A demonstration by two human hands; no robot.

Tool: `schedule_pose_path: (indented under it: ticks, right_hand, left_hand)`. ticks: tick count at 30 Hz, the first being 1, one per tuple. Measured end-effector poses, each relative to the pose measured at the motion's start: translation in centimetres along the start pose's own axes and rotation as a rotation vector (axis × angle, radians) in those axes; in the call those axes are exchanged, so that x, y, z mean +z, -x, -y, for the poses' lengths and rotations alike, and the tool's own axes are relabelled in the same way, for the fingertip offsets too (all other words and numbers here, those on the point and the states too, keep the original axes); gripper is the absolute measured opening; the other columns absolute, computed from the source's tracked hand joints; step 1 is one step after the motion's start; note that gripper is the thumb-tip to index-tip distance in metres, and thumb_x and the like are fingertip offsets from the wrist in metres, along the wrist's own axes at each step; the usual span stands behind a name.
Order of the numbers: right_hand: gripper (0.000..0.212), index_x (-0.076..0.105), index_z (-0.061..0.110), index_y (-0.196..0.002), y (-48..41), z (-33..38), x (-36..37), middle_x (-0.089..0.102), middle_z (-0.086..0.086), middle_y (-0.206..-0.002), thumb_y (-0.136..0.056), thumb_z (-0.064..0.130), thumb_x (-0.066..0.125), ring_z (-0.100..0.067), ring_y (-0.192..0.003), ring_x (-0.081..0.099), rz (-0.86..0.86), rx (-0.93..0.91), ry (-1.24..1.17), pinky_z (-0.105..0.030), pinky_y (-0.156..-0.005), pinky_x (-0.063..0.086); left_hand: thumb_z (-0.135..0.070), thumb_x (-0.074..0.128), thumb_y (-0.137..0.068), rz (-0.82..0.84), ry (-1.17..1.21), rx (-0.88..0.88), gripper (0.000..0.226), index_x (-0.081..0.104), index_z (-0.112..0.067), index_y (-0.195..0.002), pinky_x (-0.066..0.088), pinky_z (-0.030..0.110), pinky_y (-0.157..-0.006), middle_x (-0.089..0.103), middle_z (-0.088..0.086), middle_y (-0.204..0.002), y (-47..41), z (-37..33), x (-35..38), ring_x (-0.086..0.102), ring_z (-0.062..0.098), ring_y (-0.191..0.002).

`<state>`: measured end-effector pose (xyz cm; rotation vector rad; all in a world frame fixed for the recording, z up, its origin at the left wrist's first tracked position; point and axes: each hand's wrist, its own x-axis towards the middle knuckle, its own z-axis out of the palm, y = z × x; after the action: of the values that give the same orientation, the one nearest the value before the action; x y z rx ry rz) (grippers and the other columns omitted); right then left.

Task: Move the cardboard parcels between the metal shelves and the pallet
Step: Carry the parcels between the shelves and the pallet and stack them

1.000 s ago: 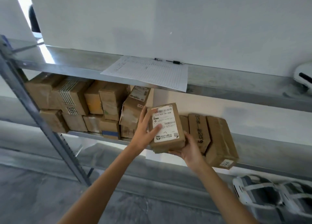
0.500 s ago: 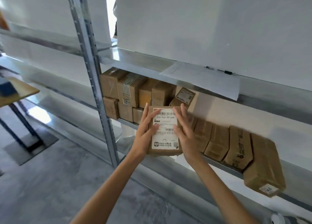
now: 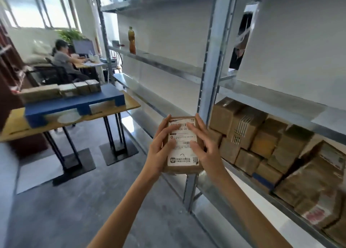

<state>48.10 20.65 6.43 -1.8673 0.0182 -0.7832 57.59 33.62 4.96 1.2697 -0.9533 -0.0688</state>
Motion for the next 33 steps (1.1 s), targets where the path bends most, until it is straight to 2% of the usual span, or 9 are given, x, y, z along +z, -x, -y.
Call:
schedule_pose_path:
  ticks: [3, 7, 13, 15, 18, 22, 26, 29, 33]
  right_hand:
    - [0.050, 0.048, 0.019, -0.137, -2.5, -0.1, 5.3, 0.022, 0.022, -0.154, -0.087, 0.016, 0.052, -0.009, -0.136, 0.036, 0.064, 0.022, -0.097, -0.037, -0.089, 0.055]
    - [0.051, 0.047, 0.016, -0.137, -5.0, -0.6, 10.9, 0.023, 0.017, -0.154, -0.087, 0.018, 0.051, -0.008, -0.137, 0.035, 0.143, 0.005, -0.135, -0.031, -0.089, 0.053]
    - [0.051, 0.045, 0.016, -0.139, -9.0, -2.3, 16.7, 0.023, 0.015, -0.155, -0.088, 0.018, 0.051, -0.007, -0.127, 0.048, 0.251, -0.052, -0.151, -0.035, -0.078, 0.058]
    - [0.051, 0.047, 0.017, -0.138, -10.9, -3.1, 18.2, 0.024, 0.014, -0.155, -0.088, 0.018, 0.051, -0.004, -0.124, 0.049, 0.272, -0.047, -0.168, -0.036, -0.079, 0.058]
    - [0.049, 0.047, 0.017, -0.137, -14.4, -4.8, 20.2, 0.025, 0.012, -0.155, -0.088, 0.018, 0.050, -0.008, -0.127, 0.048, 0.312, -0.069, -0.196, -0.033, -0.081, 0.057]
    - [0.047, 0.049, 0.020, -0.134, -19.9, -7.2, 22.0, 0.028, 0.009, -0.154, -0.087, 0.019, 0.048, -0.010, -0.124, 0.051, 0.338, -0.060, -0.261, -0.028, -0.075, 0.057]
    - [0.050, 0.049, 0.015, -0.135, -26.1, -9.8, 23.2, 0.027, 0.007, -0.154, -0.085, 0.018, 0.047, 0.002, -0.115, 0.054, 0.363, -0.059, -0.273, -0.028, -0.074, 0.058]
    - [0.054, 0.046, 0.014, -0.137, -30.8, -11.6, 24.1, 0.026, 0.008, -0.153, -0.084, 0.019, 0.047, 0.001, -0.112, 0.056, 0.409, -0.043, -0.289, -0.027, -0.071, 0.058]
    - [0.055, 0.045, 0.016, -0.138, -36.0, -14.0, 26.0, 0.025, 0.008, -0.154, -0.083, 0.021, 0.048, -0.004, -0.111, 0.058, 0.435, -0.039, -0.274, -0.036, -0.073, 0.059]
  left_hand:
    - [-0.033, 0.052, -0.089, -0.048, -0.105, -0.022, 0.034, 0.057, -0.016, -0.119, 0.055, 0.037, -0.083, 0.030, -0.009, -0.153, -0.4, 0.3, -6.0, 0.047, 0.026, -0.129]
    - [-0.034, 0.054, -0.087, -0.121, -0.196, -0.039, 0.037, 0.054, -0.014, -0.117, 0.055, 0.024, -0.073, 0.031, -0.008, -0.151, -0.4, 0.0, -11.6, 0.051, 0.012, -0.123]
    - [-0.038, 0.058, -0.083, -0.213, -0.238, -0.098, 0.044, 0.052, -0.016, -0.120, 0.056, 0.026, -0.071, 0.028, -0.016, -0.151, -0.8, 0.8, -17.1, 0.050, 0.011, -0.123]
    - [-0.038, 0.058, -0.083, -0.250, -0.232, -0.110, 0.044, 0.051, -0.018, -0.122, 0.056, 0.027, -0.070, 0.028, -0.019, -0.151, -1.6, 1.5, -18.6, 0.051, 0.014, -0.122]
    - [-0.035, 0.057, -0.086, -0.292, -0.240, -0.115, 0.041, 0.051, -0.021, -0.124, 0.056, 0.026, -0.072, 0.026, -0.023, -0.152, -3.6, 3.2, -20.6, 0.048, 0.015, -0.127]
    - [-0.021, 0.054, -0.090, -0.320, -0.294, -0.085, 0.035, 0.053, -0.016, -0.125, 0.055, 0.026, -0.077, 0.025, -0.017, -0.155, -7.9, 6.4, -23.2, 0.039, 0.006, -0.134]
    - [-0.022, 0.053, -0.091, -0.325, -0.343, -0.074, 0.030, 0.056, -0.018, -0.121, 0.057, 0.030, -0.078, 0.025, -0.017, -0.154, -13.4, 10.0, -25.3, 0.039, 0.013, -0.135]
    - [-0.023, 0.053, -0.093, -0.337, -0.360, -0.115, 0.031, 0.056, -0.021, -0.123, 0.057, 0.032, -0.078, 0.025, -0.021, -0.153, -17.7, 12.1, -27.0, 0.042, 0.013, -0.133]
    - [-0.022, 0.052, -0.094, -0.350, -0.437, -0.117, 0.033, 0.054, -0.024, -0.127, 0.055, 0.026, -0.077, 0.023, -0.021, -0.154, -21.9, 15.0, -29.6, 0.039, 0.014, -0.134]
